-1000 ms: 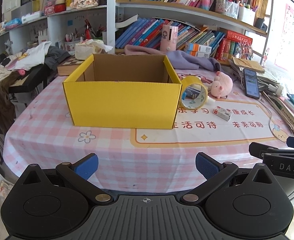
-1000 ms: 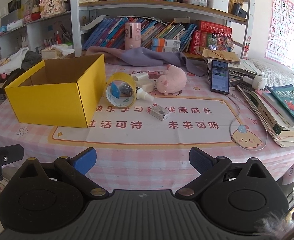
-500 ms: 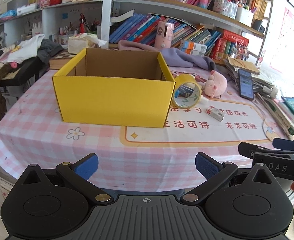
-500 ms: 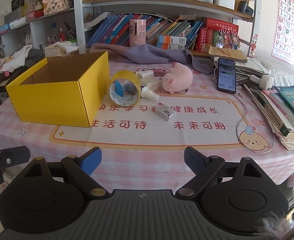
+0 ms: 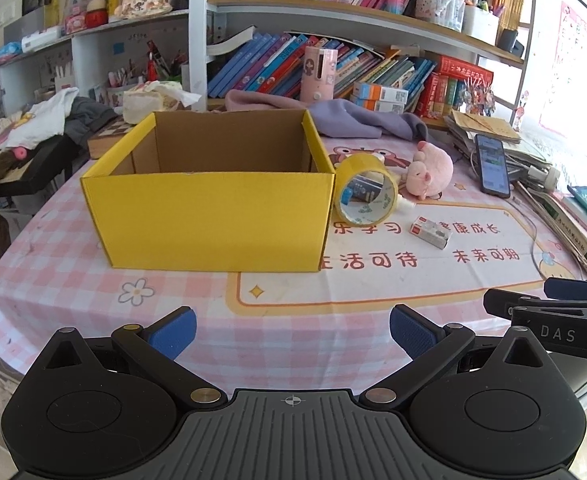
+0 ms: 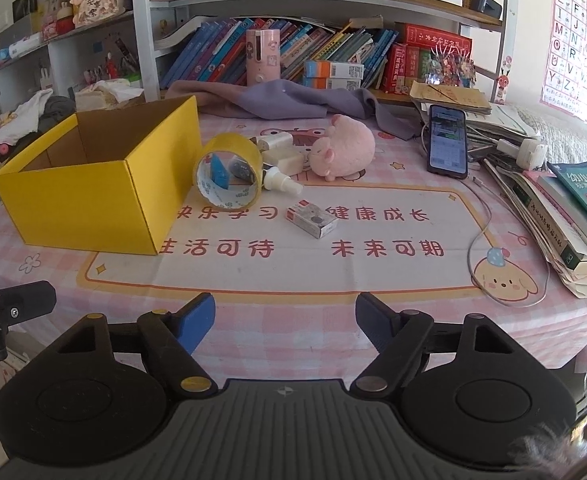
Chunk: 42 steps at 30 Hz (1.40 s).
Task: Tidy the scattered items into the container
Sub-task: 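Move both tools toward the items beside the yellow box, then reach the left tool to the tape roll while the right tool reaches the small card box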
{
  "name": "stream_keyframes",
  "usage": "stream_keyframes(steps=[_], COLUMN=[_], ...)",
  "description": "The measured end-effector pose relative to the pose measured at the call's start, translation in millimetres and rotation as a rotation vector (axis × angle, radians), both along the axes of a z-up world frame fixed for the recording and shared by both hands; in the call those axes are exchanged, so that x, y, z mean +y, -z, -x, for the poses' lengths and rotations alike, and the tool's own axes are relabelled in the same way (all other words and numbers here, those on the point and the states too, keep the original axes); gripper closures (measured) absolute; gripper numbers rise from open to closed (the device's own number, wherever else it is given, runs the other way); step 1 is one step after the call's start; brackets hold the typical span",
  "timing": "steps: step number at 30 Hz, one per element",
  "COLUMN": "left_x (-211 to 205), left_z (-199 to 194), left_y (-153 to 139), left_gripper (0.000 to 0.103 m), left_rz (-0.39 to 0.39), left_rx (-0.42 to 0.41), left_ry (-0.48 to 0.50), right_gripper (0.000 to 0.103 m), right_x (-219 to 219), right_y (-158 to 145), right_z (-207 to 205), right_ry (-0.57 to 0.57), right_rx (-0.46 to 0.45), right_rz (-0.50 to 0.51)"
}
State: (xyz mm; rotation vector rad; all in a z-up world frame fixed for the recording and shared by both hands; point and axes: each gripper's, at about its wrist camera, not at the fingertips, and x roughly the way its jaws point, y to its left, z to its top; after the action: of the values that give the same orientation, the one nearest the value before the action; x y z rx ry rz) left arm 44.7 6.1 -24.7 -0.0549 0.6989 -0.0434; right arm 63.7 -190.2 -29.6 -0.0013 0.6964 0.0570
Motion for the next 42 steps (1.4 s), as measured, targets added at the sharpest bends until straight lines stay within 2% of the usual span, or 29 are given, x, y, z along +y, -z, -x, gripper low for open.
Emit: stream_keyframes(steps=[12, 22, 42], left_x=[-15.6, -42.4, -96.6], left_z=[-27.3, -57.0, -104.7], left_y=[7.0, 10.2, 1.4], left_gripper=[0.0, 0.0, 0.0], left_rz=[0.01, -0.007, -0.015], left_rx=[0.014, 0.03, 0.012], left_ry=[0.027, 0.049, -0.05], right_gripper=[0.026, 0.028, 0.028], right_x=[-15.3, -34.2, -80.5], right_y=[10.3, 11.4, 10.5], right_z=[-29.2, -59.3, -134.8], right_ry=[-0.009, -0.017, -0.173], right_rx=[0.039, 0.055, 0.07], right_rz=[-0.022, 0.019, 0.024])
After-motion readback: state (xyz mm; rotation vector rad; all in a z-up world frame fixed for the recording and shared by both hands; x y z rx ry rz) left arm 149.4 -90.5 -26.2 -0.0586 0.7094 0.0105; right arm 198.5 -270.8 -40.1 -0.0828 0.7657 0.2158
